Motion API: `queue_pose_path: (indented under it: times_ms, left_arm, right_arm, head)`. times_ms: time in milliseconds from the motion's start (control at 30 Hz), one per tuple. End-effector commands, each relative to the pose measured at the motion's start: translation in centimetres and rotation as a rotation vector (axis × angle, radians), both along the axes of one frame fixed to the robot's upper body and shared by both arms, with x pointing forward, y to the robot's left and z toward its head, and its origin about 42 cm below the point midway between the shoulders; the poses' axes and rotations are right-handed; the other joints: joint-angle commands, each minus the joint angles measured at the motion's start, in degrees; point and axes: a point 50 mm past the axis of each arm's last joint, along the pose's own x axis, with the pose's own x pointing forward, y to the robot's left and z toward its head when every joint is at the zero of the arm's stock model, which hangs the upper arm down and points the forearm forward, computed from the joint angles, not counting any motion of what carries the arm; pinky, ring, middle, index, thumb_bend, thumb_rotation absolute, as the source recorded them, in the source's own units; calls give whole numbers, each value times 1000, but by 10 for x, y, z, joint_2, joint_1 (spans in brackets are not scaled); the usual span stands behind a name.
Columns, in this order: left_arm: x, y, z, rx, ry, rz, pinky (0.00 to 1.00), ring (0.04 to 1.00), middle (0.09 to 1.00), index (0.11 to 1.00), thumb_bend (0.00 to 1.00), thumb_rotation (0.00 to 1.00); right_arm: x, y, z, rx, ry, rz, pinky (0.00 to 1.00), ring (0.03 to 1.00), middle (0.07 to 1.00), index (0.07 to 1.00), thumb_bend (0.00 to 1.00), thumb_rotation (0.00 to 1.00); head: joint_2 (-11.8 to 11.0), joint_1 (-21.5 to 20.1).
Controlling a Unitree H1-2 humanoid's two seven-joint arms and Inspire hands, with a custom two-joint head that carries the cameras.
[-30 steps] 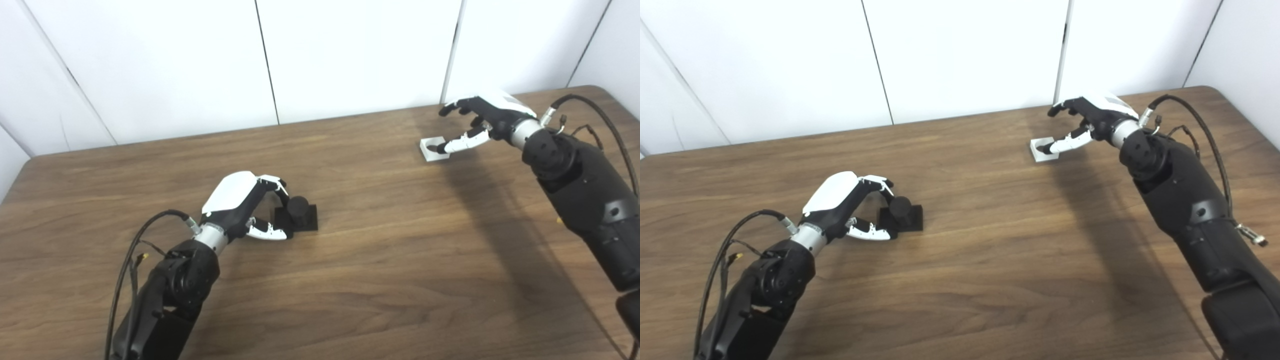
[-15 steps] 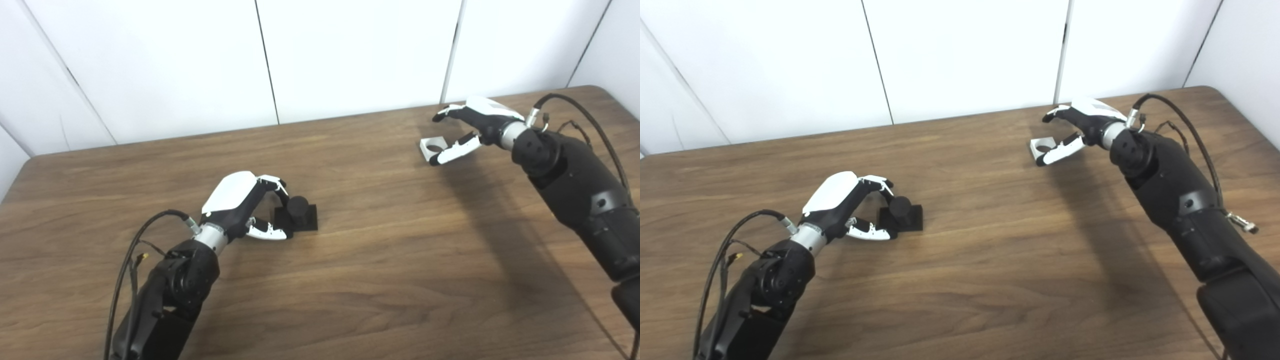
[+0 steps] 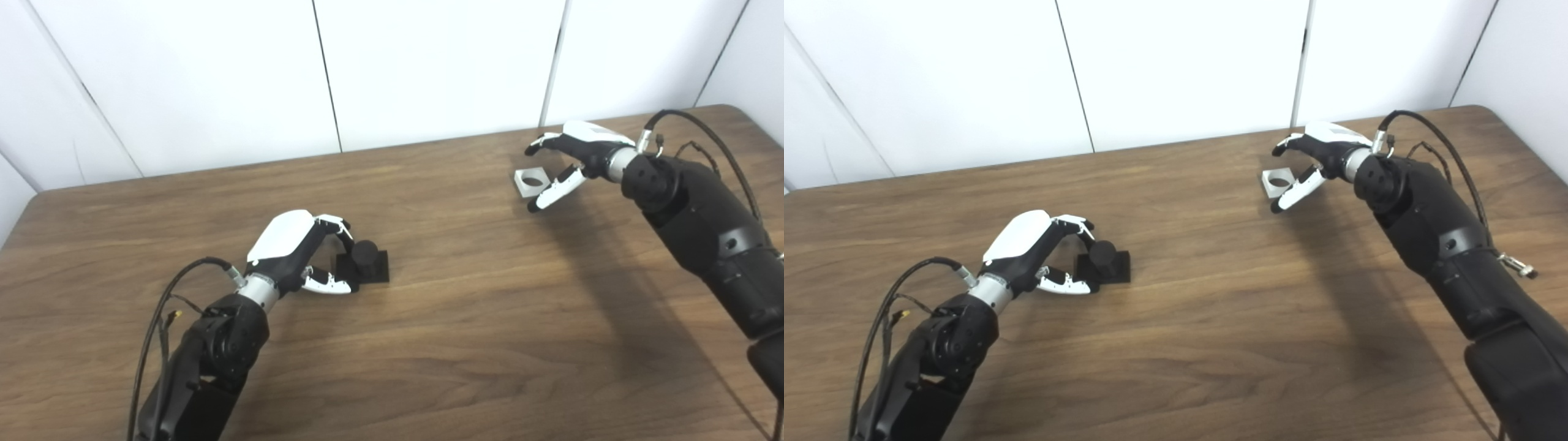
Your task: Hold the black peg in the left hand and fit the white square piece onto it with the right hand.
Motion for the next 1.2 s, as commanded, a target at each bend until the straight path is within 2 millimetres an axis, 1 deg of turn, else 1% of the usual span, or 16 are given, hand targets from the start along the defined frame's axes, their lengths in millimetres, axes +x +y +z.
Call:
queue_pose_path:
  times_ms: [0, 200, 367, 533, 900, 1000, 1133, 1167]
  left_arm:
    - [-4, 6, -4, 40, 16, -1, 750, 820, 814, 489, 519, 86]
    - [-5, 8, -5, 36, 21, 7, 771, 824, 816, 489, 519, 86]
    - [-6, 9, -4, 37, 16, 5, 765, 818, 812, 488, 519, 86]
    - [-7, 10, -4, 37, 10, 4, 758, 817, 809, 488, 519, 86]
    - [-11, 10, -4, 37, 17, 9, 776, 826, 814, 488, 519, 86]
    - [-11, 10, -5, 38, 20, 10, 779, 832, 818, 488, 520, 85]
    - [-12, 11, -5, 28, 19, 9, 786, 831, 818, 488, 520, 84]
    - [-12, 11, -5, 27, 18, 9, 785, 830, 817, 488, 520, 84]
  right_arm:
    - [10, 2, 34, -21, -96, 21, 986, 979, 960, 835, 868, 344]
    - [11, -1, 28, -44, -80, 16, 994, 979, 959, 830, 833, 344]
    - [14, -2, 24, -62, -76, 15, 994, 973, 952, 814, 811, 323]
    - [17, -2, 18, -80, -75, 14, 988, 964, 942, 793, 785, 308]
    - [21, 2, 6, -92, -87, 19, 958, 941, 916, 732, 722, 293]
    - [20, 2, 4, -86, -101, 19, 947, 927, 904, 707, 709, 282]
    - [20, 3, 0, -76, -124, 3, 938, 903, 878, 651, 688, 232]
    - [20, 3, -1, -73, -131, -1, 939, 900, 873, 593, 624, 200]
  head:
    - [0, -1]
    - [1, 1]
    - [2, 2]
    - [4, 3]
    - [7, 7]
    - [11, 11]
    - [11, 12]
    - [12, 11]
